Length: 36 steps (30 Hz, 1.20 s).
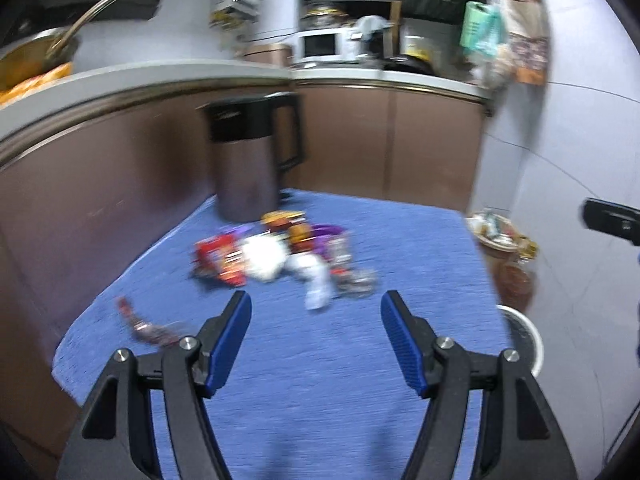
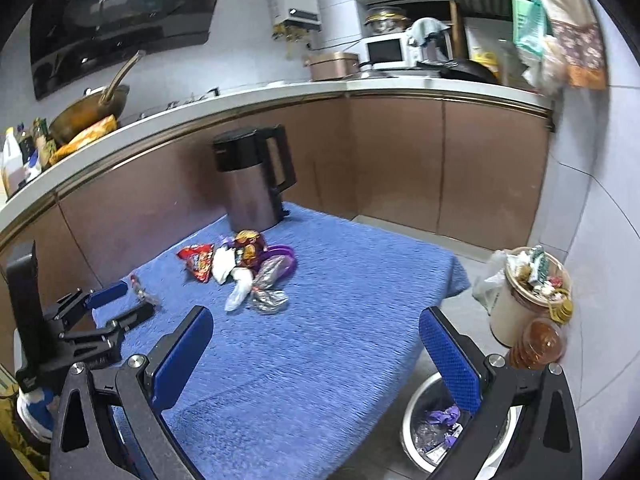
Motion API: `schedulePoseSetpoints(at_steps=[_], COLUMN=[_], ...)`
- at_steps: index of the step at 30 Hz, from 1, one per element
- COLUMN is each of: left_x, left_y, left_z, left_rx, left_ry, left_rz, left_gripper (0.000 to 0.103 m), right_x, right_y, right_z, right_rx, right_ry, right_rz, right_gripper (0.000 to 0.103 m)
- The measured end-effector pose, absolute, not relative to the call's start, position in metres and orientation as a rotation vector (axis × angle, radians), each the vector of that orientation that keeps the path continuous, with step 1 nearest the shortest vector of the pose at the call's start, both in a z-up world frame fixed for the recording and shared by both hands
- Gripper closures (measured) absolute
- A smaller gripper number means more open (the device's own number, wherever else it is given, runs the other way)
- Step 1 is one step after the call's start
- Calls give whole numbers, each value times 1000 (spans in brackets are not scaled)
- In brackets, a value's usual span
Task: Collect trash
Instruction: 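Grasp a red candy wrapper with the left tool while the right tool grasps a clear plastic bag, then carry the wrapper and plastic bag over the bin and open both tools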
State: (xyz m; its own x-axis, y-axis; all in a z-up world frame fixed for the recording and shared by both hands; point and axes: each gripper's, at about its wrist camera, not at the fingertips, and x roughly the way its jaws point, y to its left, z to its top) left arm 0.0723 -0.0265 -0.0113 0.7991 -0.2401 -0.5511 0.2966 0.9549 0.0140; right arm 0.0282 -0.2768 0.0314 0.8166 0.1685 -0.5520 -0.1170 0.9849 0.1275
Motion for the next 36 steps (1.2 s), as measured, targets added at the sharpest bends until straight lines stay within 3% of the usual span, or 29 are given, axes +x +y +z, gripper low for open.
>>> schedulePoseSetpoints(at_steps=[8, 16, 19, 23, 26, 28, 31, 36], left_x=[136, 189, 198, 207, 206, 208, 206, 194], left_y=[89, 164, 170, 173, 174, 170, 162, 152], left_z=[-58, -97, -102, -110, -114, -113, -108, -88], left_rx=[11, -160, -199, -245, -264, -278, -257, -237], left_ry=[695, 814, 834, 860, 867, 867, 857, 818], left_rz=[-20, 74, 63, 23, -5, -29, -53, -62], left_gripper=[38, 38, 39, 62, 74, 86, 90, 91], right_x=[96, 183, 214, 244, 256, 261, 261, 243], right_y=[-232, -200, -195, -189, -185, -183, -184, -191], right_z=[1, -53, -75, -100, -115, -122, -124, -107], right_rx=[31, 42, 85, 127, 146, 143, 152, 159], right_ry=[725, 870, 919, 978, 1012, 1025, 1033, 984], right_rz=[268, 332, 330, 317, 316, 315, 331, 343], right_gripper=[6, 34, 40, 47, 53, 65, 87, 89])
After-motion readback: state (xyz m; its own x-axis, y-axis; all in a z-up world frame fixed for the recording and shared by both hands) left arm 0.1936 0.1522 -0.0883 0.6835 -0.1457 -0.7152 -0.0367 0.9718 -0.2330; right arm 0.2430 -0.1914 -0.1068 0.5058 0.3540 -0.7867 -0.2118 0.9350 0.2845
